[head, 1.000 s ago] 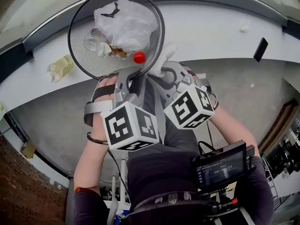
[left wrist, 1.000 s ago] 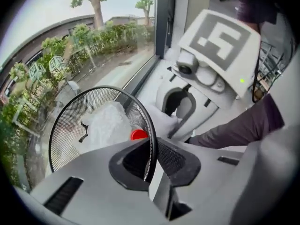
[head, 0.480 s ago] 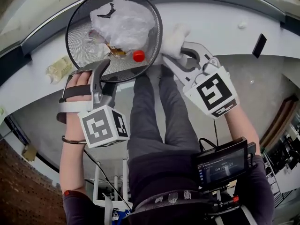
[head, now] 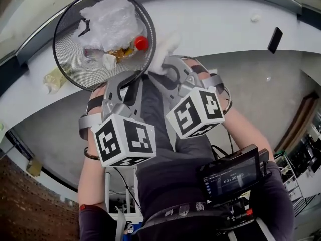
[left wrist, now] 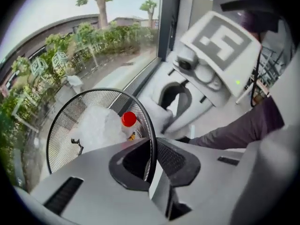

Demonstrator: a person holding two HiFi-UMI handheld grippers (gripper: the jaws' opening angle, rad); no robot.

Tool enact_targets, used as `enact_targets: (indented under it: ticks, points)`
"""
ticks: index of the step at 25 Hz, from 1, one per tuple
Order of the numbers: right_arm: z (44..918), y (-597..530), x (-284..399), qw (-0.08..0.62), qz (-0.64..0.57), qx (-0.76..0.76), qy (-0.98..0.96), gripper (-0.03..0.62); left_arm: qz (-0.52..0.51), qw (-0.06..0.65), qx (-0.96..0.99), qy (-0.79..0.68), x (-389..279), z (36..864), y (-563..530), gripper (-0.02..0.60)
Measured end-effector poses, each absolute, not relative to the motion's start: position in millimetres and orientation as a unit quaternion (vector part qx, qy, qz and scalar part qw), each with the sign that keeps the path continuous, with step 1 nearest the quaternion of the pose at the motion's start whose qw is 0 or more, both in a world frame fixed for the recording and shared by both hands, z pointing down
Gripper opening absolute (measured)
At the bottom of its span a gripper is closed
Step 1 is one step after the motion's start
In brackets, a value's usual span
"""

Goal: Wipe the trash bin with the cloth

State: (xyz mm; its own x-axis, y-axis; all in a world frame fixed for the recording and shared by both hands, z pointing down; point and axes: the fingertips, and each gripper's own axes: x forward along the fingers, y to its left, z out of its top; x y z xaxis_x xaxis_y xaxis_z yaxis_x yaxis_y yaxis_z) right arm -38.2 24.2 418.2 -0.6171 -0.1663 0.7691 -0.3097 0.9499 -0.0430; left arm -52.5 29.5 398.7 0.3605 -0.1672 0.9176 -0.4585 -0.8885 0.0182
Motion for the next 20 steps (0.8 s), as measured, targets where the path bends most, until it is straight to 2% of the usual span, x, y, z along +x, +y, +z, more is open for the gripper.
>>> enact_targets:
  ticks: [6,7,9,10,11,12,14,16,17,20]
  points:
    - [417.2,51.5,-61.5,0.397,0.107,0.097,-0.906,0.089,0.514,0.147,0.821,-0.198,-47.9,390.5,23.0,0.037]
    - [417.7,49.0,-59.3,0.397,0.107,0.095,-0.907,0.089,0.509,0.143,0.828,-0.189,-49.6,386.5,23.2,0.079]
    - [418.7,41.6,-52.8,0.399,0.104,0.096,-0.906,0.089,0.514,0.127,0.833,-0.162,-61.9,377.9,24.6,0.235]
    - [418.6,36.5,-48.4,0.399,0.102,0.101,-0.905,0.089,0.534,0.109,0.826,-0.143,-73.6,377.8,26.4,0.285]
    - [417.6,29.9,-42.6,0.398,0.103,0.111,-0.905,0.089,0.564,0.083,0.813,-0.12,-87.9,382.7,28.9,0.318]
    - [415.4,21.3,-35.4,0.397,0.104,0.125,-0.903,0.089,0.6,0.052,0.792,-0.095,-102.5,391.6,32.2,0.322]
    - [407.5,-3.3,-18.6,0.391,0.106,0.167,-0.899,0.089,0.654,0.003,0.754,-0.057,-123.0,411.0,38.4,0.322]
    - [398.8,-33.4,-3.4,0.387,0.1,0.213,-0.892,0.089,0.661,-0.011,0.748,-0.058,-123.9,421.7,39.2,0.321]
    - [397.0,-46.4,1.6,0.387,0.095,0.23,-0.888,0.089,0.653,-0.01,0.754,-0.07,-118.7,423.8,37.5,0.287]
    - [408.0,-57.0,-5.7,0.409,0.066,0.232,-0.88,0.089,0.62,0.011,0.779,-0.098,-98.8,420.9,35.2,0.115]
